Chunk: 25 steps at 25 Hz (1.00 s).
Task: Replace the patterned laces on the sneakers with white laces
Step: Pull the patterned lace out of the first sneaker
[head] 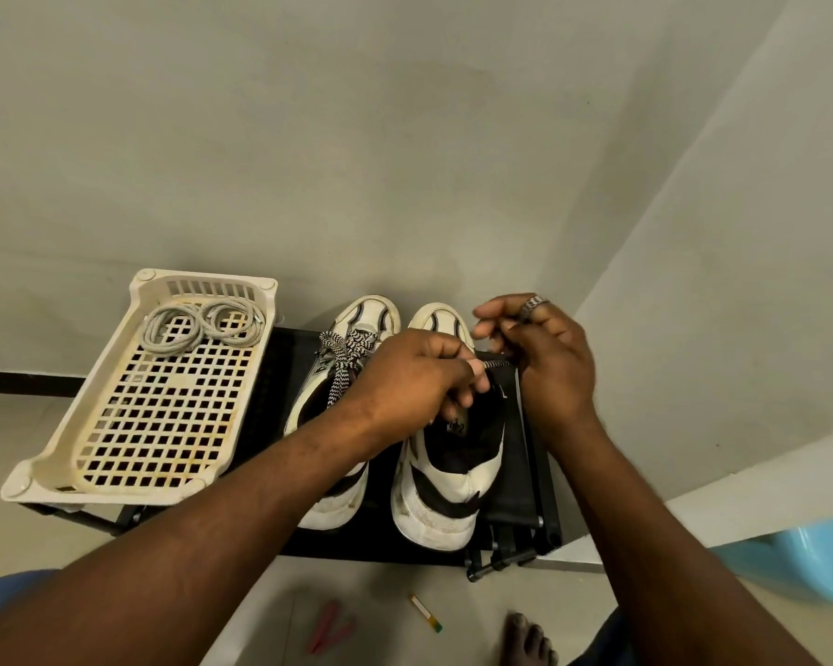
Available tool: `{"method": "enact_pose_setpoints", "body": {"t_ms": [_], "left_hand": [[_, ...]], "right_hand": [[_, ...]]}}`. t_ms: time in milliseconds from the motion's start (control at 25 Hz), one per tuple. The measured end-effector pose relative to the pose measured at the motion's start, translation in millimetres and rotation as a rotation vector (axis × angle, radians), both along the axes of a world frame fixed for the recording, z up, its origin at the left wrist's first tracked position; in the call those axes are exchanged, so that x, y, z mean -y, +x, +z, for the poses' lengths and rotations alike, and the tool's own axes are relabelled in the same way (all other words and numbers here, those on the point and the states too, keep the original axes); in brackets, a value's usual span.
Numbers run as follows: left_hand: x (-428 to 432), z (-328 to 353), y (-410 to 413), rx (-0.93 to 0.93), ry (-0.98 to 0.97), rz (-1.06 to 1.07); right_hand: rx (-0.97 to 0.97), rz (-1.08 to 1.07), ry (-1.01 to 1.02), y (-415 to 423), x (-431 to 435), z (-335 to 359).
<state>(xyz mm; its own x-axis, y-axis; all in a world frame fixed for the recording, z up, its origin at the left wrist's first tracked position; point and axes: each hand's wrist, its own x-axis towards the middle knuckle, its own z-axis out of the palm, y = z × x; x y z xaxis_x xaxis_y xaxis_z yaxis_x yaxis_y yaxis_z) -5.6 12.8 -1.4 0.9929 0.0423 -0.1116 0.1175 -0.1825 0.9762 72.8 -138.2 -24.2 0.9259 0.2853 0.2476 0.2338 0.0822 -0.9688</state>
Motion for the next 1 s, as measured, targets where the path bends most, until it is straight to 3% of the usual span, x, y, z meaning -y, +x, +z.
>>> {"method": "enact_pose_setpoints", "body": {"t_ms": [120, 320, 440, 520, 600, 680, 800, 880, 1000], "left_hand": [[-5, 9, -1, 0.037, -0.061, 0.069], [-22, 13, 2, 0.037, -0.074, 0.293], [-24, 14, 1, -0.005, -0.133, 0.306], [-21, 13, 0, -0.002, -0.154, 0.299], [-23, 12, 1, 0.102, 0.024, 0.286], [-28, 15, 2, 0.249, 0.353, 0.211], [-43, 15, 2, 0.38, 0.682, 0.099], [-49, 9, 3, 0.455, 0.81, 0.073], [-54, 0, 6, 0.508, 0.815, -0.005]], "right_hand": [[0.245, 0.109, -0.223, -7, -8, -16], [0.275, 0.149, -0.381, -19, -19, -22], [0.404, 0.069, -0.605, -21, -25, -21], [0.382, 0.042, -0.637, -20, -24, -20], [0.287, 0.043, -0.567, -20, -22, -18], [0.227, 0.038, -0.506, -17, -18, -15], [0.248, 0.059, -0.531, -13, -12, -12], [0.27, 0.096, -0.598, -14, -12, -12], [0.248, 0.16, -0.603, -19, -15, -13]]}}
